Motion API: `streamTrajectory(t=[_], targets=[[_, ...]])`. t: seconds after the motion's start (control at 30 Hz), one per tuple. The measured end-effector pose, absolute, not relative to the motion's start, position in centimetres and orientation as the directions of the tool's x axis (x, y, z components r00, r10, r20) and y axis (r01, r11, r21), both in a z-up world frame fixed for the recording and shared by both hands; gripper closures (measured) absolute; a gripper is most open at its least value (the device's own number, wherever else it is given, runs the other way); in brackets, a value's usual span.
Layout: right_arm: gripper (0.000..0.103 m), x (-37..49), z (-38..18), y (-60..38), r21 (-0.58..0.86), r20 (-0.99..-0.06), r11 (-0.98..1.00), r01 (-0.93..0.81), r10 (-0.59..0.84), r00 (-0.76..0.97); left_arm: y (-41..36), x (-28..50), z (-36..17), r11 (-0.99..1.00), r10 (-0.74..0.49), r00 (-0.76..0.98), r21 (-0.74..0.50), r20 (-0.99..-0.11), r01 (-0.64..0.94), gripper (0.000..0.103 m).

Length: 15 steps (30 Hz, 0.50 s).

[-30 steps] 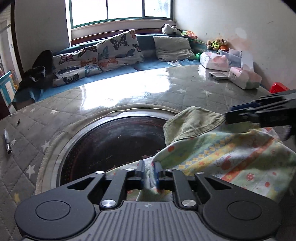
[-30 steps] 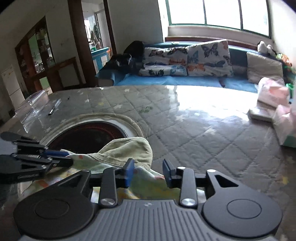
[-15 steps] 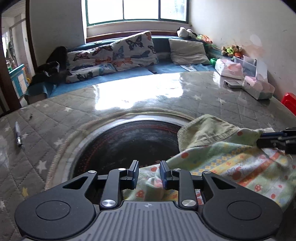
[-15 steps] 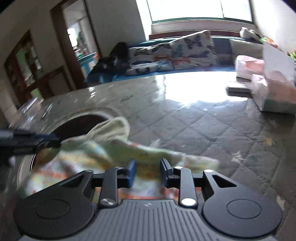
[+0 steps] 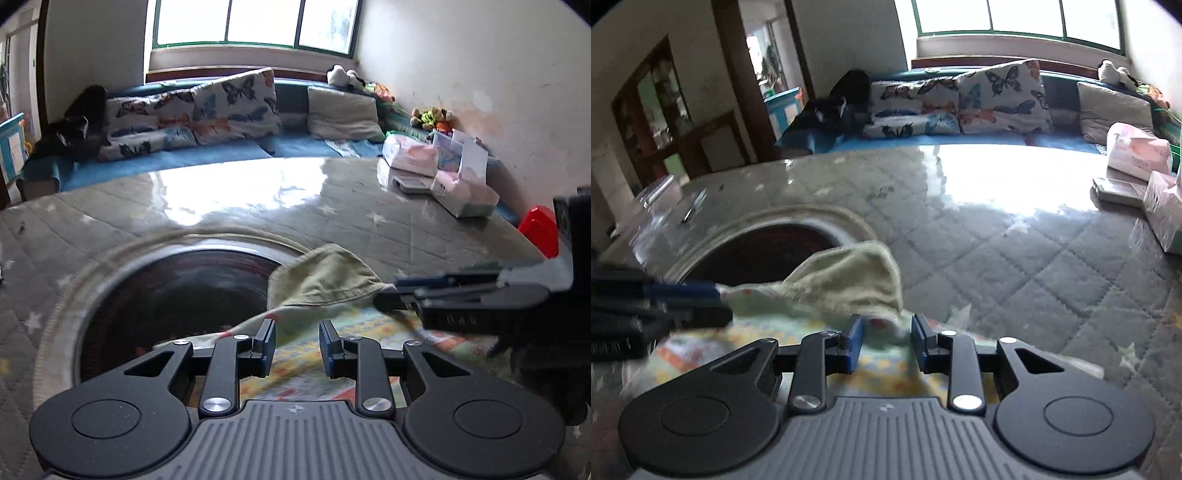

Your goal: Fold clothes

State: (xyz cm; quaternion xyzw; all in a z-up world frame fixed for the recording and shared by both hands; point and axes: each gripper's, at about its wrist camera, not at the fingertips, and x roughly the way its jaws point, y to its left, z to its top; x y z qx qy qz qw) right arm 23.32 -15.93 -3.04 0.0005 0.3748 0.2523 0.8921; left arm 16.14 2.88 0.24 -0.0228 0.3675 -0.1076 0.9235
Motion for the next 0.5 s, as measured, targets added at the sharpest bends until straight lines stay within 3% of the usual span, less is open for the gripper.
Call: streamTrajectory(t=[0.5], targets=[[0.058, 17.8, -2.1, -15.5, 0.072, -0.667, 0.817, -0.572, 0.466, 0.582, 2.6, 16.7, -1.3, 0.980, -0.198, 0.690, -0.140, -0.696, 0.140, 0.072]])
